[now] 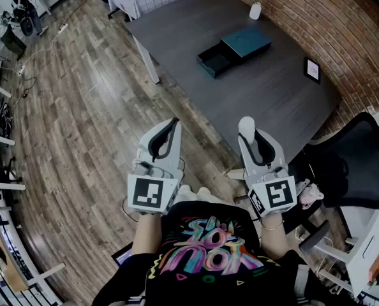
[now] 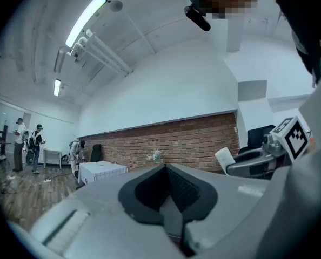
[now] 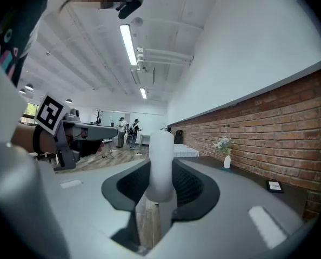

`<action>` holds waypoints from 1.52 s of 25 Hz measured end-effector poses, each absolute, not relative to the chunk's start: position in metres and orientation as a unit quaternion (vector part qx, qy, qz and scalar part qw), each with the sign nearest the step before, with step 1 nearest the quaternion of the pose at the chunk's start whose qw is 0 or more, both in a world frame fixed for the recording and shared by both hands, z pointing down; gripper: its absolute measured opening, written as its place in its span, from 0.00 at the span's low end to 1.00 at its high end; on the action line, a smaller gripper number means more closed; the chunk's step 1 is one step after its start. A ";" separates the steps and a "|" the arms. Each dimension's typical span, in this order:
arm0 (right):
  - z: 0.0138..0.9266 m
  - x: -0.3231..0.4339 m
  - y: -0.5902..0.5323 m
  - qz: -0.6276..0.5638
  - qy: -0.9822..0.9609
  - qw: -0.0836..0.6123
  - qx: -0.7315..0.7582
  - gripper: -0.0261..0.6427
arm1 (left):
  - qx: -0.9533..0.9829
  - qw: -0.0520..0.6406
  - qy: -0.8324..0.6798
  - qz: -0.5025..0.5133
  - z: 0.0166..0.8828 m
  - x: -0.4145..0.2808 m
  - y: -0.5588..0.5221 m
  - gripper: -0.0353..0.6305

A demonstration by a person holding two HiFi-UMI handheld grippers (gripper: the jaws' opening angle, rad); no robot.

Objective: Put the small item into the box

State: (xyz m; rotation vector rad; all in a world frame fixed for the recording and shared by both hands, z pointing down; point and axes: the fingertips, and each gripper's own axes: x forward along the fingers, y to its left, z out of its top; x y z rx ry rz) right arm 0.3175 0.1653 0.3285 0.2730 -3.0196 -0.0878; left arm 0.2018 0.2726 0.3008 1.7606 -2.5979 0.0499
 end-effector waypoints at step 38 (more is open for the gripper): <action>0.345 0.066 0.104 0.009 -0.993 0.069 0.091 0.23 | 0.566 0.025 -0.824 0.015 0.313 -0.052 0.206 0.05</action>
